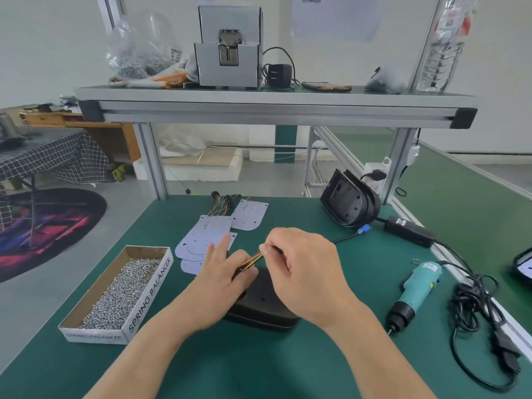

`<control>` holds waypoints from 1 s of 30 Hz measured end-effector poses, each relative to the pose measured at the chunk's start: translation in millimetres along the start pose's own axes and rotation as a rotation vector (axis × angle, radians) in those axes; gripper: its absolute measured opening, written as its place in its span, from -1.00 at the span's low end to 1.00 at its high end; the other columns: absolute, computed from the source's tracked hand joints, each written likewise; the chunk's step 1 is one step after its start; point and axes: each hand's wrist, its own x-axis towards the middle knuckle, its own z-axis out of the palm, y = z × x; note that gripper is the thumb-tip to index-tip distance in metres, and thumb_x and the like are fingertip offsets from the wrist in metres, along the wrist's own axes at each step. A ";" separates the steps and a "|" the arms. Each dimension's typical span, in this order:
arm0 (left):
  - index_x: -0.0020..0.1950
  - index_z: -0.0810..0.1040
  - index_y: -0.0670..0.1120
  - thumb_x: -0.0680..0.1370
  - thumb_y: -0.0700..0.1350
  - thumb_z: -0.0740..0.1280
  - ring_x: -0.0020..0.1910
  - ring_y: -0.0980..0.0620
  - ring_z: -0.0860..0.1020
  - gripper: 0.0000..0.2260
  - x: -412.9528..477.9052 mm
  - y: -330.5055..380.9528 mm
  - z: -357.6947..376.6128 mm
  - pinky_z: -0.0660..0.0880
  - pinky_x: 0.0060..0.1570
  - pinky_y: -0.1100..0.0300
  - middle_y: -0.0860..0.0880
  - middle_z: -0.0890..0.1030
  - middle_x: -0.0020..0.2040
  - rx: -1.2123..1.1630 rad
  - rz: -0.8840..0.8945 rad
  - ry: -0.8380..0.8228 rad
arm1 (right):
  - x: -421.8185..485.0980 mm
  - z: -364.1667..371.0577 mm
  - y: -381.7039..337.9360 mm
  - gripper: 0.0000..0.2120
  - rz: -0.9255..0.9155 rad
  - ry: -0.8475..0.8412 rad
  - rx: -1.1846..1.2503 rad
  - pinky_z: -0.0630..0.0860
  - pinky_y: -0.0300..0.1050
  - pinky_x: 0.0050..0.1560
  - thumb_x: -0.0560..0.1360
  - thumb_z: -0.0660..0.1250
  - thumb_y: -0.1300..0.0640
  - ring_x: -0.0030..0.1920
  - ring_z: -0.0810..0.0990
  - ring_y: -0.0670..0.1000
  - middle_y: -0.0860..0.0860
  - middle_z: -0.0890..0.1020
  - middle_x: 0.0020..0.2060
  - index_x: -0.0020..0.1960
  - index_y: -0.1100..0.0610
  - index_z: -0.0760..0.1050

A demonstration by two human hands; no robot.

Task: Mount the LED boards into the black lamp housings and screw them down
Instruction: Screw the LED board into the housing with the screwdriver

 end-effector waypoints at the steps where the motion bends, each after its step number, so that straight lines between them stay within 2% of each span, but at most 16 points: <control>1: -0.11 0.41 0.03 0.65 0.08 0.22 0.49 0.43 -0.22 -0.81 0.0 0.1 -2.5 0.11 0.49 0.13 -0.02 0.13 0.56 -0.081 0.001 0.005 | 0.6 -2.0 -1.3 -0.75 0.005 -0.001 0.007 0.43 0.07 -0.32 0.59 0.24 0.07 -0.35 0.37 0.06 -0.11 0.34 -0.42 -0.26 0.08 0.37; 3: -0.10 0.52 0.04 0.57 0.12 0.36 0.41 0.58 -0.09 -0.82 0.2 2.5 -6.5 0.19 0.31 0.30 0.05 0.26 0.50 -0.234 -0.002 0.022 | 1.9 -6.7 -1.1 -0.73 0.039 -0.013 0.044 0.42 0.09 -0.29 0.61 0.27 0.10 -0.33 0.35 0.05 -0.10 0.34 -0.42 -0.26 0.09 0.37; 6: -0.09 0.66 0.08 0.38 0.20 0.47 0.40 0.43 0.23 -0.76 1.4 12.4 -9.8 0.20 0.24 0.30 0.23 0.35 0.42 -0.307 -0.011 0.144 | 8.1 -24.7 6.7 -0.73 0.170 -0.090 0.148 0.44 0.09 -0.21 0.62 0.28 0.08 -0.29 0.39 0.07 -0.07 0.41 -0.41 -0.24 0.12 0.42; 8: -0.17 0.67 0.12 0.39 0.13 0.51 0.32 0.34 0.35 -0.86 4.2 22.6 -10.1 0.24 0.11 0.43 0.25 0.38 0.37 -0.212 -0.010 0.237 | 14.7 -40.5 7.2 -0.78 0.217 -0.253 0.079 0.46 0.05 -0.14 0.63 0.23 0.01 -0.23 0.44 0.07 -0.08 0.47 -0.36 -0.16 0.08 0.46; 11: -0.16 0.65 0.13 0.45 0.04 0.48 0.29 0.12 0.46 -0.96 10.2 41.3 -6.4 0.35 0.09 0.25 0.13 0.32 0.49 0.046 0.030 0.327 | 19.6 -46.8 -8.5 -0.79 0.157 -0.463 -0.221 0.39 0.05 -0.12 0.66 0.13 -0.06 -0.13 0.46 0.14 0.01 0.56 -0.13 0.00 0.08 0.39; 12: -0.12 0.66 0.10 0.47 0.02 0.46 0.27 0.06 0.49 -0.96 11.9 48.7 -5.5 0.35 0.06 0.20 0.11 0.29 0.53 0.110 0.043 0.354 | 18.6 -44.2 -16.7 -0.81 0.130 -0.511 -0.281 0.31 0.03 -0.17 0.65 0.13 -0.01 -0.20 0.40 0.15 0.06 0.54 -0.11 -0.03 0.09 0.32; 14: -0.07 0.67 0.02 0.50 -0.04 0.41 0.21 0.00 0.54 -0.93 14.9 59.9 -4.7 0.36 0.00 0.17 0.09 0.22 0.56 0.208 0.083 0.383 | 15.4 -37.9 -30.1 -0.88 0.100 -0.587 -0.328 0.21 -0.01 -0.20 0.62 0.14 0.13 -0.33 0.26 0.08 0.01 0.46 -0.12 -0.05 0.08 0.21; 16: -0.01 0.66 0.00 0.50 -0.05 0.40 0.23 0.10 0.51 -0.90 15.9 62.2 -9.2 0.37 0.06 0.20 0.11 0.17 0.57 0.228 0.145 0.339 | 16.5 -33.8 -25.2 -0.87 0.118 -0.564 -0.322 0.19 -0.03 -0.20 0.60 0.14 0.18 -0.32 0.24 0.09 0.02 0.46 -0.12 -0.05 0.06 0.18; 18: 0.08 0.66 0.11 0.43 0.05 0.44 0.30 0.46 0.29 -0.76 14.8 57.0 -20.8 0.25 0.16 0.44 0.19 0.13 0.55 0.129 0.207 0.207 | 18.6 -31.8 -9.5 -0.81 0.164 -0.499 -0.223 0.22 -0.02 -0.19 0.64 0.12 0.11 -0.23 0.32 0.13 0.09 0.50 -0.18 -0.14 0.06 0.21; 19: 0.16 0.63 0.18 0.37 0.15 0.45 0.30 0.59 0.16 -0.64 13.0 53.5 -27.9 0.16 0.18 0.56 0.24 0.10 0.53 0.049 0.221 0.133 | 19.2 -32.6 -1.8 -0.75 0.184 -0.479 -0.128 0.24 -0.02 -0.19 0.66 0.13 0.07 -0.21 0.36 0.12 0.05 0.47 -0.24 -0.19 0.04 0.23; 20: 0.25 0.57 0.27 0.32 0.26 0.43 0.33 0.61 0.11 -0.51 9.8 49.7 -35.3 0.13 0.25 0.57 0.31 0.08 0.52 -0.049 0.209 0.074 | 18.5 -33.3 5.9 -0.71 0.196 -0.455 -0.027 0.27 -0.04 -0.21 0.66 0.16 0.04 -0.23 0.39 0.07 -0.03 0.44 -0.30 -0.23 0.04 0.28; 21: 0.32 0.49 0.36 0.31 0.34 0.40 0.38 0.53 0.20 -0.43 6.9 45.7 -42.0 0.19 0.35 0.43 0.33 0.11 0.54 -0.176 0.180 0.042 | 16.7 -34.0 12.4 -0.69 0.197 -0.428 0.056 0.28 -0.09 -0.25 0.66 0.19 0.04 -0.28 0.40 0.00 -0.07 0.42 -0.35 -0.24 0.07 0.33; 23: 0.39 0.32 0.48 0.34 0.43 0.35 0.27 0.32 0.49 -0.38 5.9 34.2 -47.3 0.34 0.37 0.12 0.25 0.37 0.47 -0.464 0.130 0.037 | 13.1 -36.7 21.8 -0.68 0.205 -0.381 0.213 0.24 -0.21 -0.36 0.66 0.22 0.08 -0.39 0.32 -0.08 -0.09 0.37 -0.43 -0.24 0.16 0.39; 25: 0.49 0.21 0.42 0.31 0.48 0.38 0.32 0.15 0.51 -0.22 9.7 20.4 -41.3 0.30 0.41 -0.06 0.13 0.50 0.41 -0.724 0.143 0.009 | 10.1 -37.3 26.2 -0.70 0.235 -0.359 0.381 0.22 -0.28 -0.39 0.67 0.23 0.13 -0.44 0.27 -0.12 -0.13 0.35 -0.46 -0.24 0.15 0.45; 27: 0.55 0.20 0.27 0.29 0.40 0.48 0.41 -0.07 0.47 -0.11 13.8 11.4 -27.2 0.33 0.41 -0.11 -0.06 0.51 0.42 -0.960 0.187 -0.110 | 8.2 -34.8 25.9 -0.72 0.239 -0.362 0.482 0.23 -0.27 -0.36 0.67 0.23 0.18 -0.40 0.25 -0.15 -0.14 0.34 -0.42 -0.20 0.20 0.48; 30: 0.52 0.31 0.25 0.35 0.18 0.57 0.32 -0.21 0.54 -0.21 19.0 11.3 -14.0 0.52 0.22 0.03 -0.22 0.57 0.34 -1.106 0.183 -0.211 | 7.7 -30.3 25.1 -0.75 0.206 -0.347 0.511 0.26 -0.16 -0.29 0.68 0.22 0.18 -0.33 0.27 -0.10 -0.07 0.36 -0.37 -0.15 0.26 0.47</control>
